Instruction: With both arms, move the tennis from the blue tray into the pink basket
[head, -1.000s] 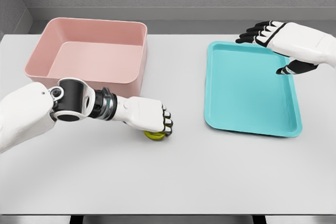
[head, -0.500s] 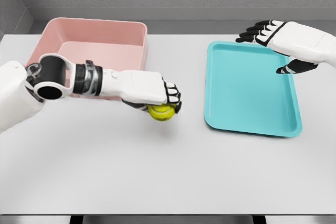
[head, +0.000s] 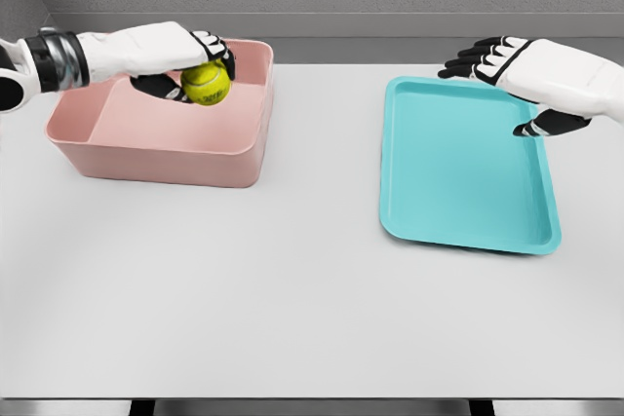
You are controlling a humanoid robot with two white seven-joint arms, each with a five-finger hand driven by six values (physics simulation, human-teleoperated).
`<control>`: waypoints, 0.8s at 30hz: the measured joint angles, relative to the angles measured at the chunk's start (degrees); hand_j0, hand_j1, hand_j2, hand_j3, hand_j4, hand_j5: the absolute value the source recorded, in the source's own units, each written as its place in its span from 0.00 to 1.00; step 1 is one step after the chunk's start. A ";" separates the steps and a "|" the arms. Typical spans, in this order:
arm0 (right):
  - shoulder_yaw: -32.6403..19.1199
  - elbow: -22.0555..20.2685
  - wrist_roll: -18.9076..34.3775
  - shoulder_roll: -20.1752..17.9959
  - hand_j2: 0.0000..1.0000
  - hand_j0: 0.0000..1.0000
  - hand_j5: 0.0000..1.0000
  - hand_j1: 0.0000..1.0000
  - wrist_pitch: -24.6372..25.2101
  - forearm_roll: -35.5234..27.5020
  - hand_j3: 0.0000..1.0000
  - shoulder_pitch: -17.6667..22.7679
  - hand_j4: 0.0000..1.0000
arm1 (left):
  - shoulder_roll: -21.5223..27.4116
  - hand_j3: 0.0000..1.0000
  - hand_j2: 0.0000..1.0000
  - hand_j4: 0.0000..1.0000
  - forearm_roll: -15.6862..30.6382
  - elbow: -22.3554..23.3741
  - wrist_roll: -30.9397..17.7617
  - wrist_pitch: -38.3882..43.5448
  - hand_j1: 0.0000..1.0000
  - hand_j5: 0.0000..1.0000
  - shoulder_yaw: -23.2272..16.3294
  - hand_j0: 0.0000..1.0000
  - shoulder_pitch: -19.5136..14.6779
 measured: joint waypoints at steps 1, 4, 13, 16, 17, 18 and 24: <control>0.00 0.02 0.00 0.00 1.00 1.00 1.00 1.00 0.00 0.00 1.00 -0.09 1.00 | -0.37 0.23 0.23 0.23 -1.10 2.01 -0.04 -0.01 0.23 0.23 0.13 0.23 0.00; 0.00 -0.01 0.00 0.02 1.00 1.00 1.00 1.00 0.00 0.01 1.00 -0.09 1.00 | -0.98 0.24 0.24 0.24 -3.78 6.68 -0.09 -0.03 0.24 0.24 0.28 0.24 0.18; 0.00 -0.10 0.00 -0.04 1.00 1.00 1.00 1.00 0.00 0.02 1.00 0.00 1.00 | -3.14 1.00 1.00 1.00 -5.38 15.59 0.46 -0.02 1.00 1.00 0.04 1.00 0.00; 0.00 -0.06 0.00 -0.05 1.00 1.00 1.00 1.00 0.00 0.01 1.00 0.00 1.00 | -3.21 1.00 1.00 1.00 -5.32 16.11 0.57 0.00 1.00 1.00 0.15 1.00 -0.26; 0.00 -0.05 0.00 -0.05 1.00 1.00 1.00 1.00 0.00 0.00 1.00 0.00 1.00 | -3.15 1.00 1.00 1.00 -5.20 16.19 0.58 0.00 1.00 1.00 0.25 1.00 -0.35; 0.00 -0.04 0.00 -0.05 1.00 1.00 1.00 1.00 0.00 0.00 1.00 0.00 1.00 | -3.04 1.00 1.00 1.00 -5.07 16.25 0.60 0.01 1.00 1.00 0.36 1.00 -0.44; 0.00 -0.07 0.00 -0.06 1.00 1.00 1.00 1.00 0.00 0.01 1.00 0.00 1.00 | -1.96 1.00 1.00 1.00 -0.21 16.28 0.79 -0.01 1.00 1.00 1.11 1.00 0.09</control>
